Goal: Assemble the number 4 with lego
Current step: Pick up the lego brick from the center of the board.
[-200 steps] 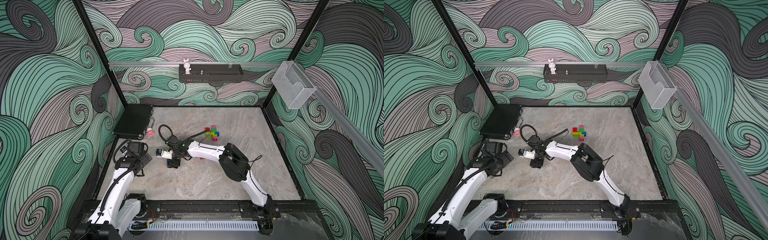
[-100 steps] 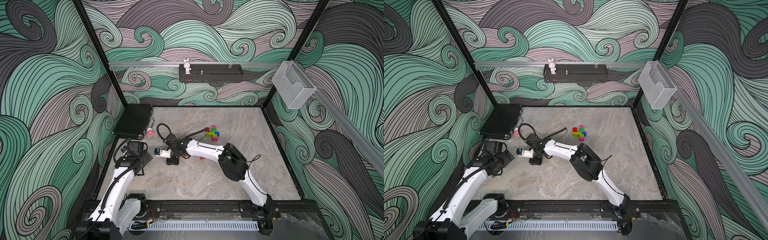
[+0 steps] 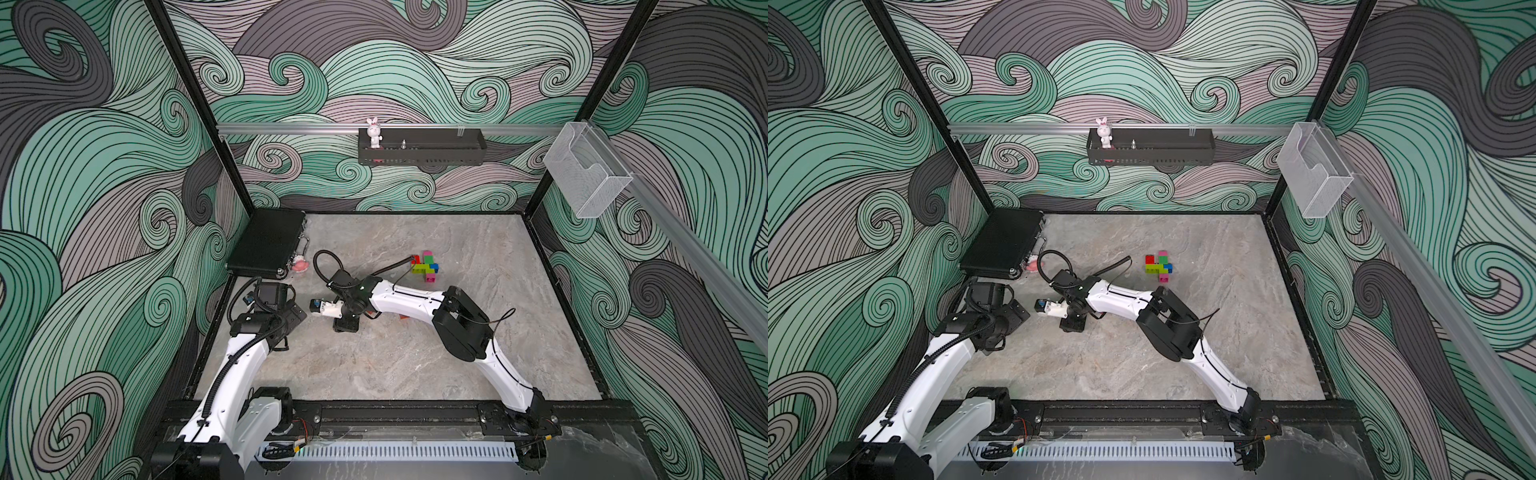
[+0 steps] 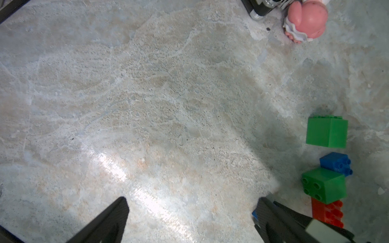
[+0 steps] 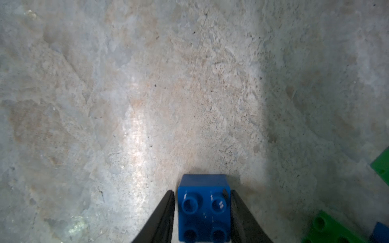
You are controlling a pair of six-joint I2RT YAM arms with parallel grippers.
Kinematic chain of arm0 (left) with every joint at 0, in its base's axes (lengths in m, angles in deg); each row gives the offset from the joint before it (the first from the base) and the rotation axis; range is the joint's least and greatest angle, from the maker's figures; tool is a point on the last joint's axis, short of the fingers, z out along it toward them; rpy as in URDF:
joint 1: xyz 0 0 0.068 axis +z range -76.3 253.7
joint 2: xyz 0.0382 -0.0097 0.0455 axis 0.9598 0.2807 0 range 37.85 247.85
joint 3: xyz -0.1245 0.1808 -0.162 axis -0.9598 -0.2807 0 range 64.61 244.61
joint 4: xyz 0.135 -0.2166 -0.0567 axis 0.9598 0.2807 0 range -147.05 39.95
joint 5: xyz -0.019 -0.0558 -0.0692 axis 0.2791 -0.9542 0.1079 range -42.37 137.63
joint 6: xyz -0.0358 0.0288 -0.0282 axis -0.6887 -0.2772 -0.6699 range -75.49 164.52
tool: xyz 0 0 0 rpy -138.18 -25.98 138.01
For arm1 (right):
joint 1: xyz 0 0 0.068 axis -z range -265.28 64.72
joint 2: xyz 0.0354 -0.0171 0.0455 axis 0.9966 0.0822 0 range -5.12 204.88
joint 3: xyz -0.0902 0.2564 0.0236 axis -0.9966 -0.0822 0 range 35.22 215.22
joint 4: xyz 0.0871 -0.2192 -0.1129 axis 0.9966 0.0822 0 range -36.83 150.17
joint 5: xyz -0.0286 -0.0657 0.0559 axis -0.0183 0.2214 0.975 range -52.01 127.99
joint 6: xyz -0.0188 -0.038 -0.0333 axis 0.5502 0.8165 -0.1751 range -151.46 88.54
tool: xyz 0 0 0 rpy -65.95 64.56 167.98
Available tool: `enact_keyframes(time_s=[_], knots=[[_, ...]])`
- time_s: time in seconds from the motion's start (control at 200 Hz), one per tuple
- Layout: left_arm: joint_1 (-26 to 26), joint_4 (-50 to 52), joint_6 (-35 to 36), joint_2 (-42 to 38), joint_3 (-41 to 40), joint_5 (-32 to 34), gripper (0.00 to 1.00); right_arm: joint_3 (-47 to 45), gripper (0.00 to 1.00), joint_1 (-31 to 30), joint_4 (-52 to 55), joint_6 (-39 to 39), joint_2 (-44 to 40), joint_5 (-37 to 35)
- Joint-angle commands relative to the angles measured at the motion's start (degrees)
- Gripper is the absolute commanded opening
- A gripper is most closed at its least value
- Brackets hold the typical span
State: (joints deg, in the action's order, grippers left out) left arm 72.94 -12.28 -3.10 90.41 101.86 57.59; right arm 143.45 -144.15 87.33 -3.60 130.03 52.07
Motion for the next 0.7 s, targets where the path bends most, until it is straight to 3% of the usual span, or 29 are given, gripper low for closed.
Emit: enact_keyframes(time_s=[0.0, 0.36, 0.57, 0.696], knots=[[0.5, -0.8, 0.5, 0.6, -0.3, -0.4, 0.99, 1.7, 0.46, -0.1, 1.1, -1.1, 1.2, 0.9], [0.4, -1.2, 0.7, 1.2, -0.4, -1.2, 0.99, 1.7, 0.36, -0.1, 1.2, -1.4, 1.3, 0.6], [0.5, -1.4, 0.9, 1.6, -0.4, -1.5, 0.99, 1.6, 0.40, -0.1, 1.1, -1.3, 1.3, -0.1], [0.5, -1.3, 0.9, 1.7, -0.4, -1.6, 0.99, 1.6, 0.36, -0.1, 1.2, -1.3, 1.1, -0.2]])
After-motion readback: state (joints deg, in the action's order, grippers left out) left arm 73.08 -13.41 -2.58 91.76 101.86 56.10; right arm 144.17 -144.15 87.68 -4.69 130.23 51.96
